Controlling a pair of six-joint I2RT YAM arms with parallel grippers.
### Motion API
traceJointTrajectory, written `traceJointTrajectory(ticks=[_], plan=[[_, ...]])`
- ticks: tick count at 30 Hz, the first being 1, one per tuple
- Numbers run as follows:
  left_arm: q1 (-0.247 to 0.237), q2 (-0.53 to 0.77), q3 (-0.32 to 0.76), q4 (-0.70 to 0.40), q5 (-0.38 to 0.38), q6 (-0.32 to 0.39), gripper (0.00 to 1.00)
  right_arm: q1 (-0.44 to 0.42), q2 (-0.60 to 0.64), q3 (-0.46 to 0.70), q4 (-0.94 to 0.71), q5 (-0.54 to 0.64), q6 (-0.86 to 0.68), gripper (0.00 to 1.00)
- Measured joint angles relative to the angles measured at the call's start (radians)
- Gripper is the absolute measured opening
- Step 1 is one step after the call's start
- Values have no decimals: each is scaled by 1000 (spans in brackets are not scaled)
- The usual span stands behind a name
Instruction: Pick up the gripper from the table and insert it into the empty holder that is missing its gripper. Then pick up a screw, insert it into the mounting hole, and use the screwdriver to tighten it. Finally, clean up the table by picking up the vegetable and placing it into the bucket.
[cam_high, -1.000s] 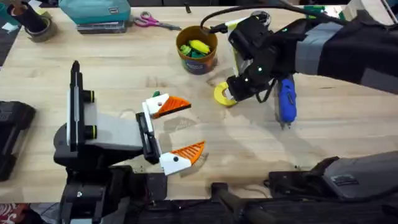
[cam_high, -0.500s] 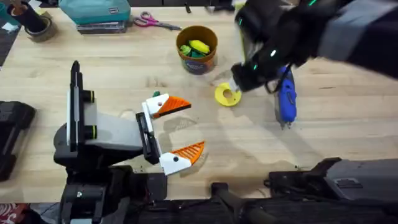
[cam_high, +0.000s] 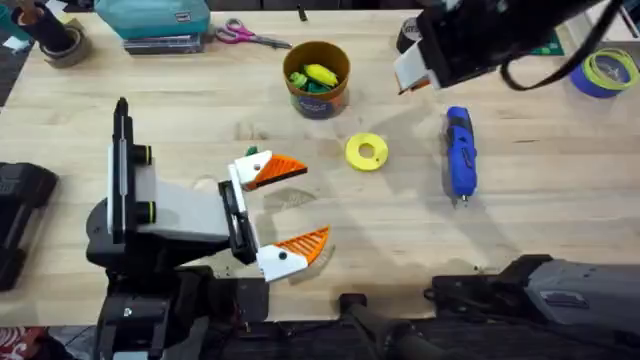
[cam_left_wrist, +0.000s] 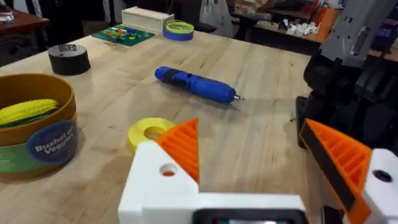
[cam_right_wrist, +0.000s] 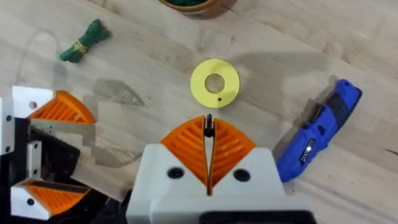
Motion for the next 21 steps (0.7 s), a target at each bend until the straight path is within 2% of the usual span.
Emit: traceJointTrajectory(ticks=[11, 21], plan=[[0, 0, 0, 0, 0, 0, 986, 20, 10, 79, -58, 0, -52, 6], [0, 0, 0, 0, 0, 0, 986, 52, 122, 211, -82, -1, -106, 6]])
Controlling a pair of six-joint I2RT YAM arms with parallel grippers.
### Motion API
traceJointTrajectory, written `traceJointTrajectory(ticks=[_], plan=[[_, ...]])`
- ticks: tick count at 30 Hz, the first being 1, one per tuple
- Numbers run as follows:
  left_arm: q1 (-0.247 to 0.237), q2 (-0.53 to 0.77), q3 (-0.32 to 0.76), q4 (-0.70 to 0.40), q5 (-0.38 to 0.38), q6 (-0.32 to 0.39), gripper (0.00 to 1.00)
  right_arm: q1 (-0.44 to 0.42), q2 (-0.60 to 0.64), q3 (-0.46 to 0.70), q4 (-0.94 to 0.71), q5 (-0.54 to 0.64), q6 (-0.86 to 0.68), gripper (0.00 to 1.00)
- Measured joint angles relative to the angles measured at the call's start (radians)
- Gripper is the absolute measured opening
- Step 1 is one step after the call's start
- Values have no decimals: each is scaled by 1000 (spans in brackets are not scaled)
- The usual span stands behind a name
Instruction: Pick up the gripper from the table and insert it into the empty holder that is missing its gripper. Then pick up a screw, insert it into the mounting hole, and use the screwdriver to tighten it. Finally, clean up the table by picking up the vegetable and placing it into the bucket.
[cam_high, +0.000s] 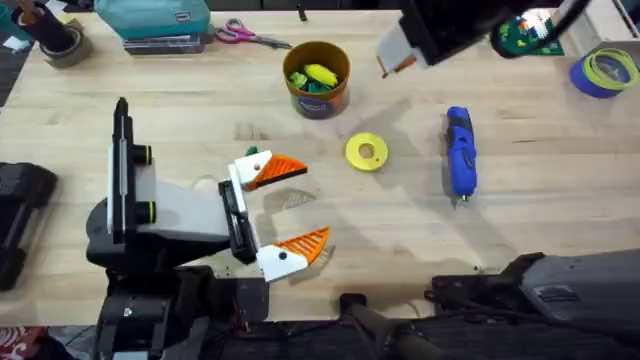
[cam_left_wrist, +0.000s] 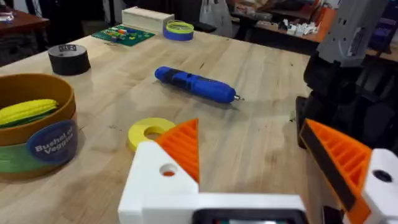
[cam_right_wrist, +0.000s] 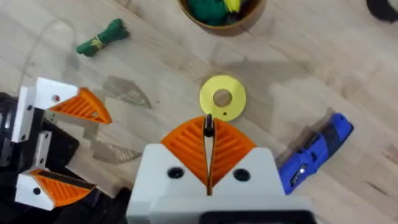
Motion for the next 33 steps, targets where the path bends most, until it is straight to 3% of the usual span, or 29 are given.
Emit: traceJointTrajectory(ticks=[10, 23, 33], plan=[[0, 0, 0, 0, 0, 0, 986, 128, 137, 131, 0, -9, -126, 6], [0, 0, 0, 0, 0, 0, 986, 323, 168, 140, 32, -22, -296, 6], [0, 0, 0, 0, 0, 0, 986, 378, 168, 140, 40, -22, -382, 6]])
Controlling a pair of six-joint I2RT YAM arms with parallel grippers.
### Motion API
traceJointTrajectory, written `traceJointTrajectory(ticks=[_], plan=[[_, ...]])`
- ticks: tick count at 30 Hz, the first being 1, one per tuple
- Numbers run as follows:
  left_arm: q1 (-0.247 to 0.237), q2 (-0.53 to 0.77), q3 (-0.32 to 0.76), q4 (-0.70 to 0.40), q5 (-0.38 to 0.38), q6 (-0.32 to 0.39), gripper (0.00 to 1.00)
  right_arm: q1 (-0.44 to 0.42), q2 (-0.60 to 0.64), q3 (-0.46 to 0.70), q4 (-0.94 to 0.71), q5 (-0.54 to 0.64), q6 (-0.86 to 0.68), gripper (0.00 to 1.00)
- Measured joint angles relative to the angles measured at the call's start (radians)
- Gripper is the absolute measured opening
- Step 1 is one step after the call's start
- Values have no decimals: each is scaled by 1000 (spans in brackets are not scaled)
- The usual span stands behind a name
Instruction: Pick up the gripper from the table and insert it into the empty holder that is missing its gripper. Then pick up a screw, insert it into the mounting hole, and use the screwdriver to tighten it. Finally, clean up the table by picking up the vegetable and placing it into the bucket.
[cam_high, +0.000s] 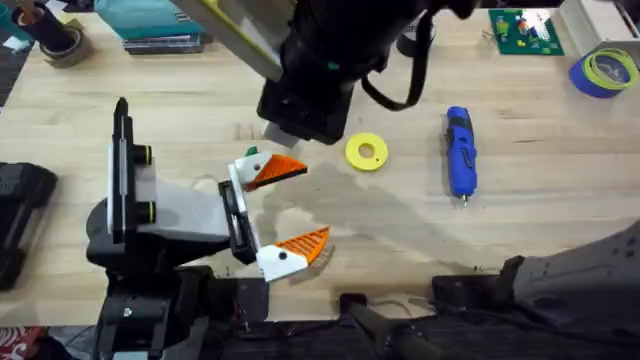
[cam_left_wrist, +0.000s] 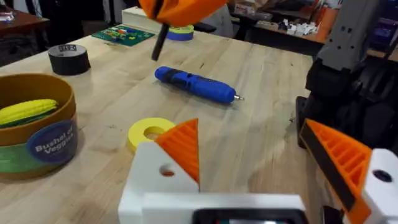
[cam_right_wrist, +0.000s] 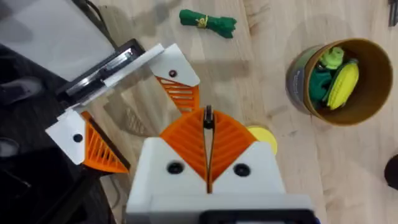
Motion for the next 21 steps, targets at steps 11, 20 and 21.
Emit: traceJointTrajectory(ticks=[11, 20, 21], plan=[[0, 0, 0, 0, 0, 0, 986, 1, 0, 0, 7, 0, -12, 6], [0, 0, 0, 0, 0, 0, 986, 45, 48, 2, 14, 0, -12, 6], [0, 0, 0, 0, 0, 0, 985, 49, 55, 2, 14, 0, -14, 6]])
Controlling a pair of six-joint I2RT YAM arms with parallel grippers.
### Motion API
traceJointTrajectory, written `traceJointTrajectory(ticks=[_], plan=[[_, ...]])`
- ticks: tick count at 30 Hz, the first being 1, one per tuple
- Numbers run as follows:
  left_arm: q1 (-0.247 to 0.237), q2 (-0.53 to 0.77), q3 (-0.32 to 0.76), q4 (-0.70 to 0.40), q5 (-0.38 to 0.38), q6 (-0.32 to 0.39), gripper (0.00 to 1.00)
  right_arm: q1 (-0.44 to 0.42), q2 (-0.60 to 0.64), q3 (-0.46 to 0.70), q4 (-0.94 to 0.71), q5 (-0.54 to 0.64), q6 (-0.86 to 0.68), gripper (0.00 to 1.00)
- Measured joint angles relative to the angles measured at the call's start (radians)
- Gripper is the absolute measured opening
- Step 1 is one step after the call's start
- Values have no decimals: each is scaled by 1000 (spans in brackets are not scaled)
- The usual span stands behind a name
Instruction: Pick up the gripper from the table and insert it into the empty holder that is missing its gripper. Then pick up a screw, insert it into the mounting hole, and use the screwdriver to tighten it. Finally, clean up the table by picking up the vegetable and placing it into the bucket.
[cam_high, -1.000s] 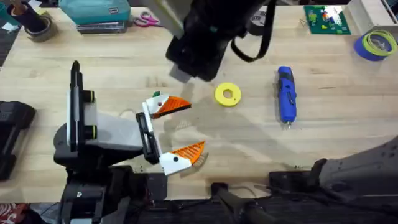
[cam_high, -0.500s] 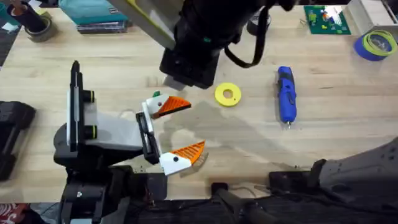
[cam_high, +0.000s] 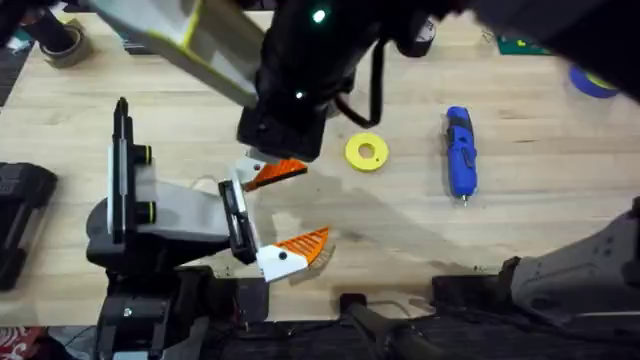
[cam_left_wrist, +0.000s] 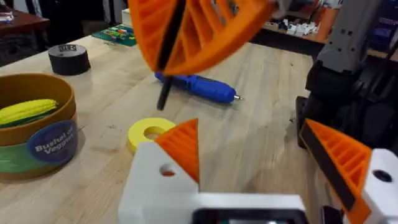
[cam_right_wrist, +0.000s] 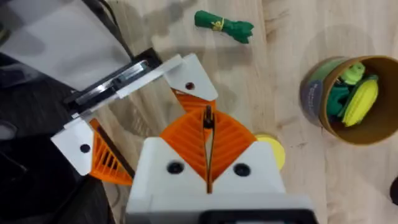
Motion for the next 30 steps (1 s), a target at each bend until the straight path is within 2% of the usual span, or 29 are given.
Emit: traceJointTrajectory(ticks=[11, 30], plan=[[0, 0, 0, 0, 0, 0, 986, 34, 13, 0, -13, 0, -1, 6], [0, 0, 0, 0, 0, 0, 986, 40, 33, 1, -8, 0, -1, 6]])
